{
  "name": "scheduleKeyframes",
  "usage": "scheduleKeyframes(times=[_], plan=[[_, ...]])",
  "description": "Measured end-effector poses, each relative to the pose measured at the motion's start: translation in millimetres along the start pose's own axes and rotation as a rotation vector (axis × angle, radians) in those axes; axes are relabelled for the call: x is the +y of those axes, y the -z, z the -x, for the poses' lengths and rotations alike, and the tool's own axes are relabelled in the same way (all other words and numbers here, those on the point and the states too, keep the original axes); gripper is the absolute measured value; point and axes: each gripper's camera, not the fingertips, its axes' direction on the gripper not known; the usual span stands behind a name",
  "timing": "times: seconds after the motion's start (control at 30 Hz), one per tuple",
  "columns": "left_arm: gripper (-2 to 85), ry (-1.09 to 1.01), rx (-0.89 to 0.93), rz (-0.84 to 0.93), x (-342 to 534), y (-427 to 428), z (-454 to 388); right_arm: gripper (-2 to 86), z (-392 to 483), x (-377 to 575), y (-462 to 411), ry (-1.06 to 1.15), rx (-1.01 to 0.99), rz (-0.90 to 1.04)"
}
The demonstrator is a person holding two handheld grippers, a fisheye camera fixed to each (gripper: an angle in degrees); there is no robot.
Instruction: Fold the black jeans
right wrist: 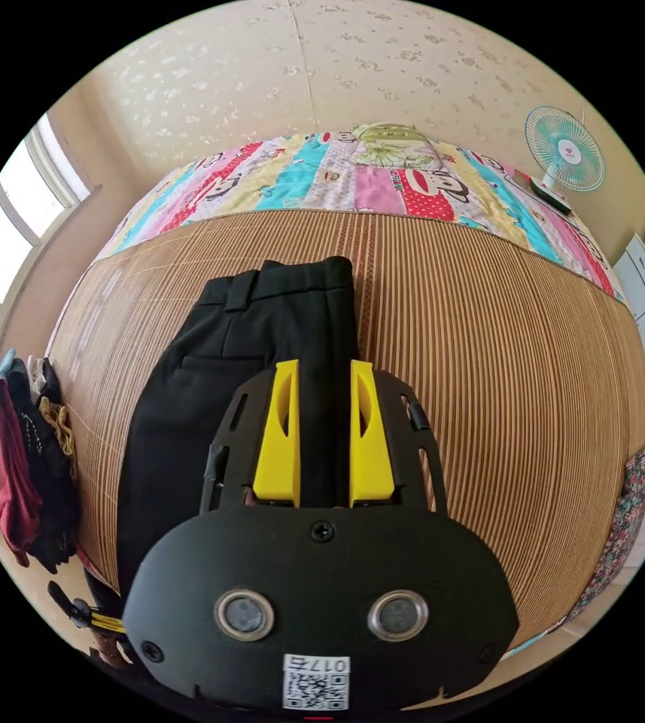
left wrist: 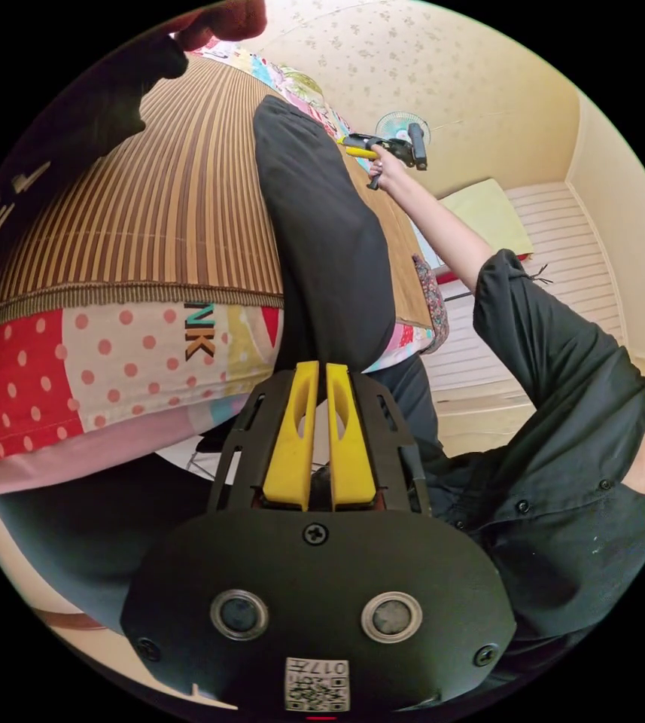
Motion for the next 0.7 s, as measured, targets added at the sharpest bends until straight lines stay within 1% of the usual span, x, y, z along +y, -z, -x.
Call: scheduleKeyframes(times=[0.1,0.17,0.23,0.33,0.47,0.5,0.57,0.6,0.63,0.67,0.7], plan=[[-0.1,-0.002,0.004,0.000,1.0,1.5,4.4,8.9,7.2,-5.0,-22.0,0.006,0.019,0.020],[-0.1,-0.002,0.018,0.003,0.8,1.8,9.0,7.6,12.6,-2.2,-22.2,0.013,0.041,0.000],[-0.1,0.008,0.065,0.022,-0.4,0.4,18.9,5.0,21.1,8.4,-2.2,0.031,0.099,-0.097],[0.0,-0.005,0.102,0.007,1.5,3.5,26.0,3.0,17.7,35.6,44.8,-0.016,0.040,-0.330],[0.1,-0.060,0.077,-0.044,6.1,13.1,21.9,2.5,-2.3,55.6,69.4,-0.081,0.090,-0.462],[0.2,-0.058,0.083,-0.067,7.0,16.8,23.5,2.6,-17.5,59.5,68.2,-0.139,0.105,-0.478],[0.2,-0.034,0.111,-0.094,7.5,20.4,30.0,2.8,-49.5,59.9,50.9,-0.260,0.086,-0.429],[0.2,-0.005,0.127,-0.103,7.4,21.3,35.9,3.1,-71.0,56.0,29.2,-0.311,0.069,-0.332],[0.3,0.013,0.135,-0.105,7.1,21.5,40.1,3.5,-87.3,51.1,7.3,-0.323,0.073,-0.221],[0.3,0.018,0.134,-0.104,7.0,21.6,41.2,3.8,-93.5,50.1,0.3,-0.321,0.064,-0.184],[0.4,0.019,0.126,-0.097,6.8,21.7,41.5,4.5,-103.3,51.3,-1.4,-0.321,0.006,-0.172]])
